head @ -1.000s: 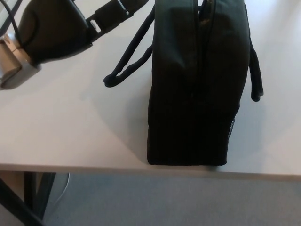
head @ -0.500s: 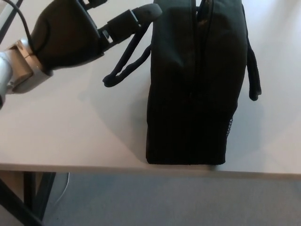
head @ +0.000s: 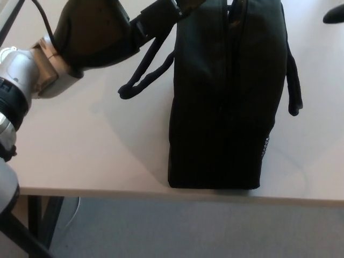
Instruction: A lunch bag is kept on the middle of the desk and the robot uses both its hands to grab the opening of the bag from the left and right and moves its hands away from each other to spread the bag open
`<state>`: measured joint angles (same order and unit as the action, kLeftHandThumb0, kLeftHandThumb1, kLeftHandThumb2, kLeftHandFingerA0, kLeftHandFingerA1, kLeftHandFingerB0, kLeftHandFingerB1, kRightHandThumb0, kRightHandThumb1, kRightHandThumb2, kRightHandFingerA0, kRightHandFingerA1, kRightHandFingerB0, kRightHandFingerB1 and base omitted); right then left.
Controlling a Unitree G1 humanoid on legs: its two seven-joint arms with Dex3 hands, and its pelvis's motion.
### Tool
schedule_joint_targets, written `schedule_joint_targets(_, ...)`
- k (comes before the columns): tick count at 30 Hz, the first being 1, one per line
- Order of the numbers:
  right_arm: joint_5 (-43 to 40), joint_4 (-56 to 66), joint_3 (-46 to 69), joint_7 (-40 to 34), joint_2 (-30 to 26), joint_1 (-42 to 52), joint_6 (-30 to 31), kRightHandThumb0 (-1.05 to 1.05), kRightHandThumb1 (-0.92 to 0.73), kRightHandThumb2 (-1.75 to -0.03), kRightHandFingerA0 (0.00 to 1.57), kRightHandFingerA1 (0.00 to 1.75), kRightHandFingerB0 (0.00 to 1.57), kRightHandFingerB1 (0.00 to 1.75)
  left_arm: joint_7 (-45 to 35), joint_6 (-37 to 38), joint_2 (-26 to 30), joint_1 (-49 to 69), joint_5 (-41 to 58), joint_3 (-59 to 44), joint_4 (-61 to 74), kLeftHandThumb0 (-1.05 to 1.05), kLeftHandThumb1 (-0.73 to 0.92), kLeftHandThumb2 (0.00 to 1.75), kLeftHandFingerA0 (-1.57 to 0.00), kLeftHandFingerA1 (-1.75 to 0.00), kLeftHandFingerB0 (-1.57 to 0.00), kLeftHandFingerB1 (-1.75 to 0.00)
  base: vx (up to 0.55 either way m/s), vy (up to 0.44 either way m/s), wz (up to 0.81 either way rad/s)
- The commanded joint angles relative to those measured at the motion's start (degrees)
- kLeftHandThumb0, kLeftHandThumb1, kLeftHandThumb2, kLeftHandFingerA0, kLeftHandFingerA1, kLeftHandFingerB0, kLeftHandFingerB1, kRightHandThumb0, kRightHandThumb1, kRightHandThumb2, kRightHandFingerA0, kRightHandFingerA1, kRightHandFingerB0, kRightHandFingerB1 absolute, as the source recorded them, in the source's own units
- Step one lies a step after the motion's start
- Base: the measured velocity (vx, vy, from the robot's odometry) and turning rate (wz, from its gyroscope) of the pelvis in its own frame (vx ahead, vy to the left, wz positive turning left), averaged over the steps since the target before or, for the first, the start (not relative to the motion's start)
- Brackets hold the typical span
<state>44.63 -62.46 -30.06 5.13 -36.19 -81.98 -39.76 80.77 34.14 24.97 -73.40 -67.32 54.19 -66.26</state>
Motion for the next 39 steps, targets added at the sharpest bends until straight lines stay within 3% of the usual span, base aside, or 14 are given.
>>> schedule_joint_targets(1, 1.75, -3.50, -0.51, 3.64, 0.72, -7.57, 8.15, -0.35, -0.43, -0.62, 0.32, 0.39, 0.31, 0.37, 1.61, 3.47, 1.38, 1.16, -0.74, 0.16, 0.49, 0.02, 0.49, 0.55, -0.24, -0.43, 0.00, -0.25, 0.00, 0.000, 0.00)
schedule_joint_targets(8, 2.51, -6.42, -1.80, 5.45, 0.16, -13.63, 10.75, -0.38, -0.41, -0.64, 0.48, 0.44, 0.35, 0.40, 2.16, 3.59, 1.94, 2.44, -1.76, 1.44, -0.12, 0.01, 0.48, 0.64, -0.30, -0.47, -0.05, -0.21, 0.00, 0.000, 0.00)
schedule_joint_targets(9, 2.57, -6.72, -1.85, 6.06, 0.10, -15.05, 11.96, -0.32, -0.48, -0.55, 0.87, 0.63, 0.38, 0.33, 1.91, 3.81, 2.30, 2.53, -1.93, 1.67, -0.37, 0.04, 0.51, 0.63, -0.32, -0.46, -0.07, -0.25, 0.00, 0.000, 0.00)
schedule_joint_targets(11, 2.38, -7.07, -1.81, 6.47, 0.18, -15.80, 12.78, -0.32, -0.49, -0.55, 0.91, 0.65, 0.38, 0.33, 1.63, 3.86, 2.45, 2.70, -1.94, 1.73, -0.45, 0.03, 0.53, 0.60, -0.33, -0.45, -0.07, -0.28, 0.00, 0.000, 0.00)
schedule_joint_targets(12, 2.36, -6.88, -1.82, 6.67, 0.21, -15.78, 12.93, -0.40, -0.40, -0.69, 0.97, 0.97, 0.32, 0.42, 1.27, 4.00, 2.49, 2.75, -1.94, 1.76, -0.39, 0.02, 0.50, 0.59, -0.31, -0.46, -0.07, -0.26, 0.00, 0.000, 0.00)
schedule_joint_targets(20, 2.11, -6.61, -1.87, 6.16, 1.78, -15.25, 13.33, -0.32, -0.48, -0.55, 0.87, 0.98, 0.38, 0.33, 4.01, 5.80, 2.08, 1.48, -4.33, 3.63, 0.01, -0.03, 0.35, 0.85, -0.32, -0.60, -0.04, -0.48, 0.00, 0.000, 0.00)
schedule_joint_targets(21, 2.19, -6.34, -1.86, 3.65, 2.10, -14.62, 12.19, -0.31, -0.48, -0.55, 0.87, 1.03, 0.40, 0.34, 3.97, 6.44, 2.41, 1.66, -4.69, 4.15, 0.73, -0.06, 0.49, 0.54, -0.41, -0.46, -0.12, -0.31, 0.00, 0.000, 0.00)
schedule_joint_targets(23, 2.26, -6.35, -1.89, 3.38, 2.17, -14.57, 12.05, -0.33, -0.50, -0.55, 0.84, 0.97, 0.35, 0.32, 4.09, 6.46, 2.40, 1.73, -4.61, 4.37, 0.80, -0.09, 0.32, 0.82, -0.32, -0.60, -0.03, -0.48, 0.00, 0.000, 0.00)
schedule_joint_targets(25, 2.24, -5.42, -1.43, -1.58, 2.13, -13.19, 10.38, -0.30, -0.47, -0.54, 0.88, 0.97, 0.34, 0.32, 3.96, 6.51, 2.67, 2.50, -4.79, 4.75, 1.98, -0.07, 0.47, 0.53, -0.41, -0.46, -0.13, -0.32, 0.00, 0.000, 0.00)
schedule_joint_targets(26, 2.20, -5.17, -1.21, -3.32, 2.14, -12.72, 10.14, -0.34, -0.47, -0.58, 0.88, 1.00, 0.32, 0.34, 3.83, 6.62, 2.73, 2.66, -4.77, 4.78, 2.24, -0.05, 0.32, 0.82, -0.33, -0.60, -0.05, -0.48, 0.00, 0.000, 0.00)
schedule_joint_targets(27, 1.25, -4.91, -0.16, -5.30, 2.49, -12.12, 10.00, -0.29, -0.49, -0.57, 0.86, 1.09, 0.32, 0.33, 3.44, 6.84, 2.95, 2.88, -4.66, 4.70, 2.65, -0.03, 0.47, 0.54, -0.44, -0.49, -0.22, -0.31, 0.00, 0.000, 0.00)
schedule_joint_targets(34, -0.52, -4.00, 3.49, -7.54, 3.31, -11.06, 11.55, -0.27, -0.50, -0.55, 0.87, 0.82, 0.34, 0.32, 1.12, 6.99, 3.84, 4.28, -4.12, 3.90, 3.76, -0.02, 0.46, 0.53, -0.41, -0.47, -0.14, -0.31, 0.00, 0.000, 0.00)
schedule_joint_targets(36, -0.06, -3.42, 3.72, -11.44, 3.15, -10.33, 10.11, -0.30, -0.42, -0.64, 0.91, 1.09, 0.29, 0.38, 2.38, 6.94, 3.53, 4.80, -4.50, 4.18, 3.37, -0.07, 0.30, 0.81, -0.37, -0.62, -0.08, -0.49, 0.00, 0.000, 0.00)
schedule_joint_targets(39, 0.95, -2.70, 3.52, -14.51, 3.13, -9.95, 9.57, -0.24, -0.52, -0.56, 0.83, 1.24, 0.30, 0.31, 2.06, 6.73, 3.41, 4.94, -4.74, 4.28, 3.25, -0.10, 0.47, 0.54, -0.47, -0.45, -0.15, -0.29, 0.00, 0.000, 0.00)
